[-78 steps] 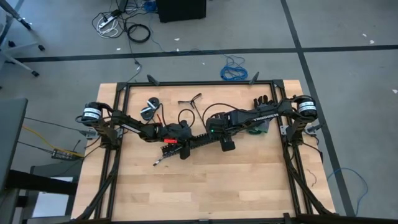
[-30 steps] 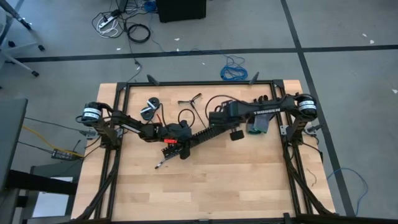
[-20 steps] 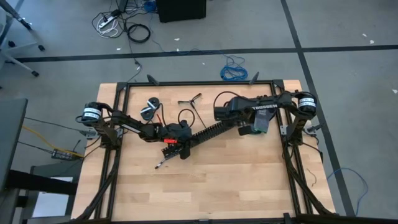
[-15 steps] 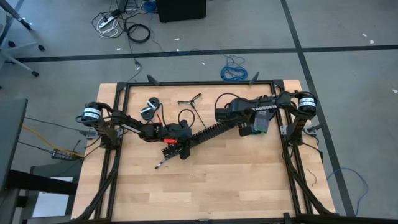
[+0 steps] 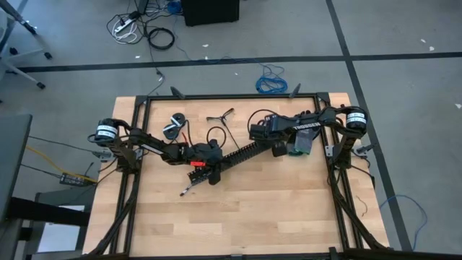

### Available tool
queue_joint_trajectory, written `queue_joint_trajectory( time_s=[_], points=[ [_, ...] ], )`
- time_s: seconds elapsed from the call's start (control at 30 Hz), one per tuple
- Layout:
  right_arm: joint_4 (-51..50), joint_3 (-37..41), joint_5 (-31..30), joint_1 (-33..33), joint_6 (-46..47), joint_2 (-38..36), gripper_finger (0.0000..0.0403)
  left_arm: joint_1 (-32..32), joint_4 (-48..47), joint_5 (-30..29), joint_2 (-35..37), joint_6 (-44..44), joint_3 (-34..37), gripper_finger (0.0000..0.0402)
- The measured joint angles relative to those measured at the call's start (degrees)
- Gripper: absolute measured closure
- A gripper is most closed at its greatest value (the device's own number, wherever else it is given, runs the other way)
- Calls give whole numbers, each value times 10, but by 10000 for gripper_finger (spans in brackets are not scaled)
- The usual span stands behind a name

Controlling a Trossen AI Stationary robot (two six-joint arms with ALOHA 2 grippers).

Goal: Ziptie cables
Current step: Insert the black cover of the black cable duct

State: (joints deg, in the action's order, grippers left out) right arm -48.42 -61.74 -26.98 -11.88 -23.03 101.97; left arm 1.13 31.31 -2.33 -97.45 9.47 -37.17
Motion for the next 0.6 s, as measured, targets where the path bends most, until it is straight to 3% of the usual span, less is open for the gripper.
queue_joint_trajectory(
  time_s=[0.17, 0.33, 0.37, 0.6],
  points=[
    [-16, 0, -84, 1, 3, 0, 202, 0, 0, 0, 0, 0, 0, 310],
    [-30, 0, -99, 6, -8, 0, 361, 0, 0, -2, 0, 0, 0, 310],
    [-36, 0, -99, 7, -18, 0, 378, 0, 0, -5, 0, 0, 0, 310],
    [-122, -38, -137, 30, 7, -2, 390, -1, -2, -7, 0, 0, 0, 310]
  ],
)
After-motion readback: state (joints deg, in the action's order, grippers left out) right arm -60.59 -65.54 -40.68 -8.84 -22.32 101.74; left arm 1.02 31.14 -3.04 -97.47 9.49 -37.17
